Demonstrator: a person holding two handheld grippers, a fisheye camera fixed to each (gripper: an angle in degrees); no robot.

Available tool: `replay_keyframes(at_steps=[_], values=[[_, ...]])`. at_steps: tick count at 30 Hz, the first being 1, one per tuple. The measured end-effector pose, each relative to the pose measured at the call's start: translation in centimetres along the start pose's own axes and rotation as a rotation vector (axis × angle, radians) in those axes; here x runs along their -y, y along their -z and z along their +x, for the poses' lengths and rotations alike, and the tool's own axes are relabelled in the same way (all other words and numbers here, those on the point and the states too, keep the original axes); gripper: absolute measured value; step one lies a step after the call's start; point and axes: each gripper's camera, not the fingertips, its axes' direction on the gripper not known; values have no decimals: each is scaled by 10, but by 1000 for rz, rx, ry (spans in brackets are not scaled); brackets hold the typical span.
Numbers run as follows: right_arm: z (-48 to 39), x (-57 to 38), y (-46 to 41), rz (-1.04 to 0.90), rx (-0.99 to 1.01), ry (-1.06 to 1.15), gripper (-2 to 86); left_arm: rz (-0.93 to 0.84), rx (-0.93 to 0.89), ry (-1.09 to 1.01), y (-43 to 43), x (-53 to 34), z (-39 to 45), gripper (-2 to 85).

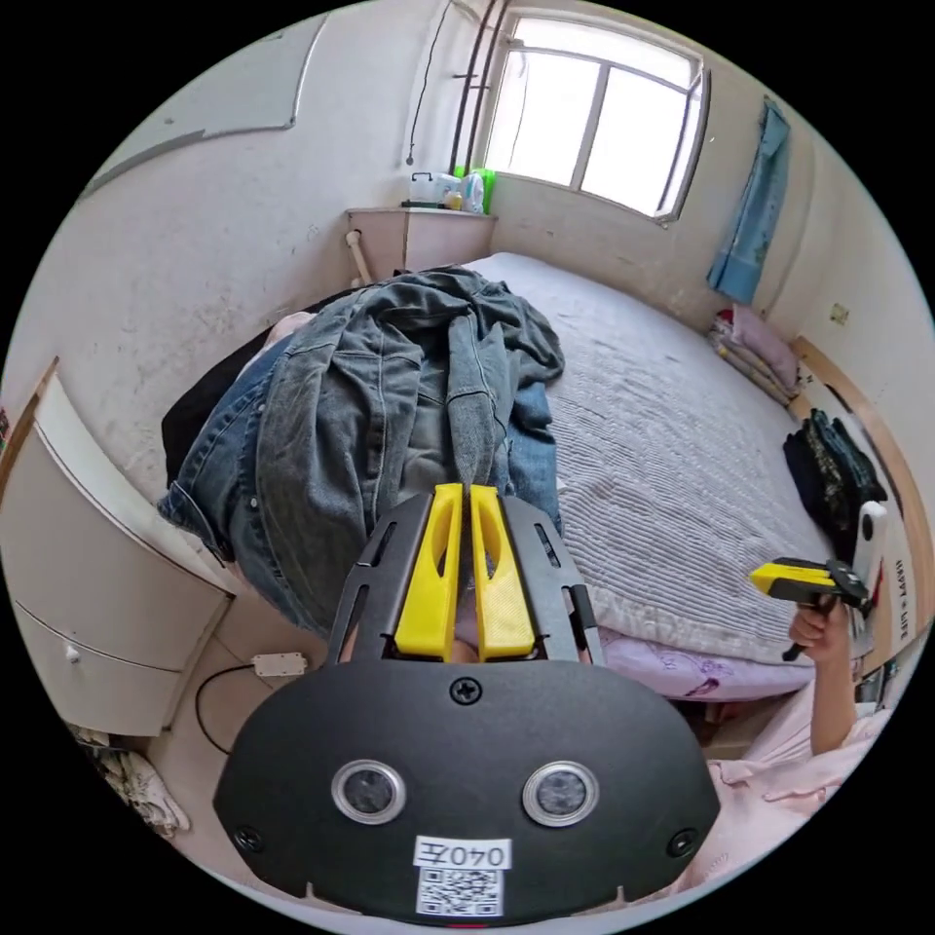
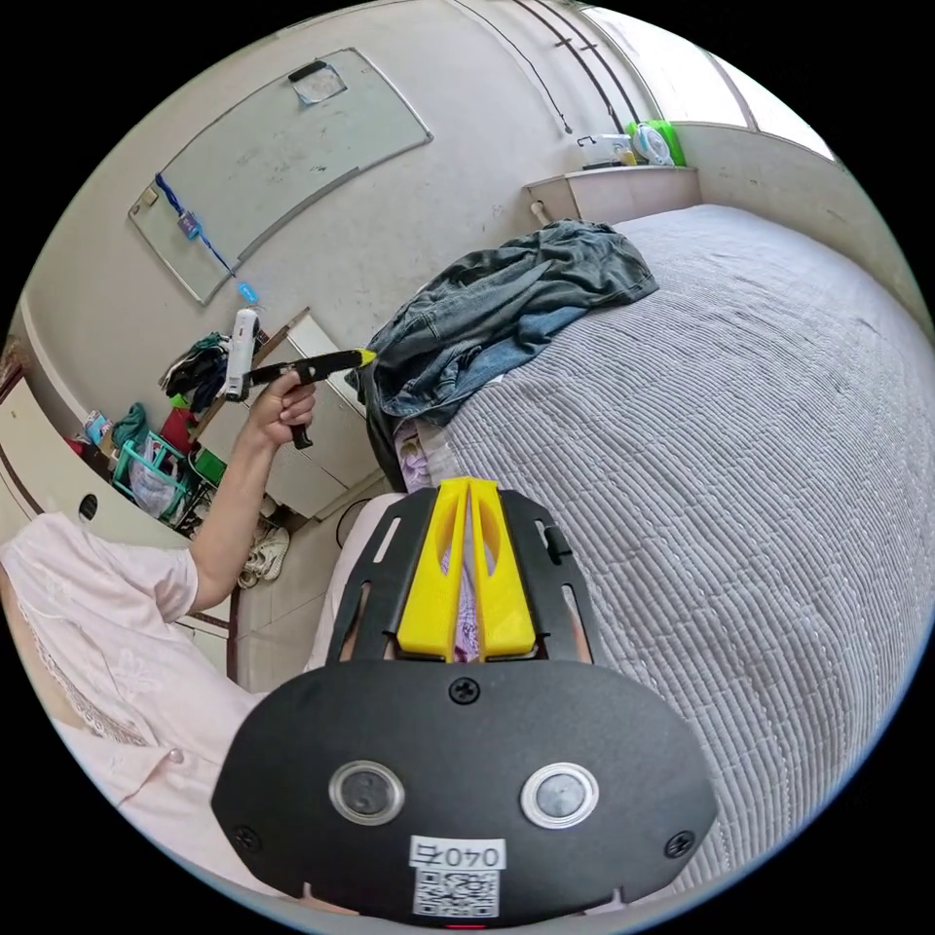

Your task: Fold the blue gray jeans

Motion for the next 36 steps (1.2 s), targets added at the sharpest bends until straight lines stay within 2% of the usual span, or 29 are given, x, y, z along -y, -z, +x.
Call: replay_keyframes(at_steps=[3, 5, 9, 13, 15, 16, 17, 18, 19, 21, 24, 28, 30, 33, 35, 36], values=[[12, 11, -3, -5, 51, -16, -7, 1, -188, -23, 45, -4, -5, -9], [23, 29, -4, 10, 87, -11, -2, 15, -247, -42, 74, -6, -4, -9], [58, 79, -12, 25, 144, -87, 39, 92, -305, -67, 145, -6, -5, -9], [135, 148, -40, 18, 315, -309, 90, 117, -326, -105, 191, -12, -3, -9], [172, 169, -54, 36, 410, -451, 98, 222, -617, -121, 230, -20, -10, -9], [195, 178, -63, 56, 465, -547, 102, 250, -643, -123, 240, -22, -12, -8], [215, 185, -71, 77, 500, -634, 104, 286, -575, -117, 258, -26, -13, -8], [223, 188, -74, 88, 510, -671, 104, 299, -406, -110, 270, -29, -10, -7], [236, 193, -77, 111, 524, -721, 102, 296, -322, -113, 273, -31, -8, -7], [246, 202, -79, 124, 531, -737, 100, 269, -87, -105, 266, -36, 5, -1], [253, 217, -76, 103, 472, -700, 103, 214, 70, -106, 232, -44, 36, 33], [267, 230, -69, 90, 402, -678, 112, 137, 184, -199, 171, -66, 94, 109], [275, 234, -67, 87, 379, -684, 115, 117, 336, -267, 137, -85, 133, 128], [286, 241, -71, 82, 347, -699, 118, 119, 522, -348, 102, -101, 167, 136], [291, 246, -78, 76, 327, -717, 119, 84, 584, -368, 82, -104, 174, 133], [293, 247, -81, 75, 324, -724, 119, 52, 609, -353, 71, -102, 172, 89]])
